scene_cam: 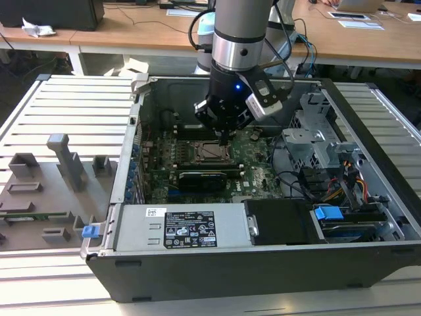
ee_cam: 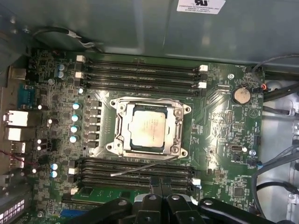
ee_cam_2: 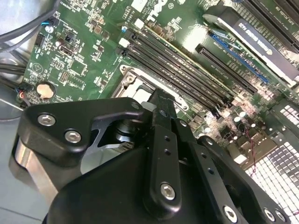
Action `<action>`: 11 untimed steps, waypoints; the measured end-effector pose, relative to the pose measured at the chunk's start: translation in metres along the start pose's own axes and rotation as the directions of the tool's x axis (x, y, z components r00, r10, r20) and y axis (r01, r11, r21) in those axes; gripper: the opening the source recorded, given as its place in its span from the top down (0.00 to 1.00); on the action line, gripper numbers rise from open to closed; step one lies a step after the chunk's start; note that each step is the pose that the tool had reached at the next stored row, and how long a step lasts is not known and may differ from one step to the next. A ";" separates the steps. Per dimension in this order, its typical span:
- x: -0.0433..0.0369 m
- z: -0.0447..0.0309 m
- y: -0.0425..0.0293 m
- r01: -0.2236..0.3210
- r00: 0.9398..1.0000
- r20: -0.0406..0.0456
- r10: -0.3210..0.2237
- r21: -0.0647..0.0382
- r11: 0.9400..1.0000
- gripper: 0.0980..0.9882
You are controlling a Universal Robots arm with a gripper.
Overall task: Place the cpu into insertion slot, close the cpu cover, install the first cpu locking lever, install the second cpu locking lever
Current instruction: 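Install the second cpu locking lever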
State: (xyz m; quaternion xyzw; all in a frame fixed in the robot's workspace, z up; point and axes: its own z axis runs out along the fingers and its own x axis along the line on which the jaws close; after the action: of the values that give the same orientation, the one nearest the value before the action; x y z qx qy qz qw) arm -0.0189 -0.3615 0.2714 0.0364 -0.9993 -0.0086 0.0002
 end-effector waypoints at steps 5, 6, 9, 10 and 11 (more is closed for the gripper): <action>-0.0001 0.0105 -0.0003 0.000 1.000 0.001 0.000 -0.014 1.000 0.99; 0.0000 0.0106 -0.0003 0.000 1.000 0.002 0.000 -0.037 0.999 0.99; 0.0000 0.0106 -0.0009 0.001 1.000 0.010 0.000 -0.139 0.990 0.99; 0.0001 0.0107 -0.0010 0.001 1.000 0.010 0.001 -0.141 0.990 0.99; 0.0001 0.0107 -0.0022 0.001 1.000 0.010 0.000 -0.141 0.990 0.99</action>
State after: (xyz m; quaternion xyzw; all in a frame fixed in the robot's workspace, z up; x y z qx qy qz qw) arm -0.0188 -0.3636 0.2606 0.0364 -0.9962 -0.0793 -0.0021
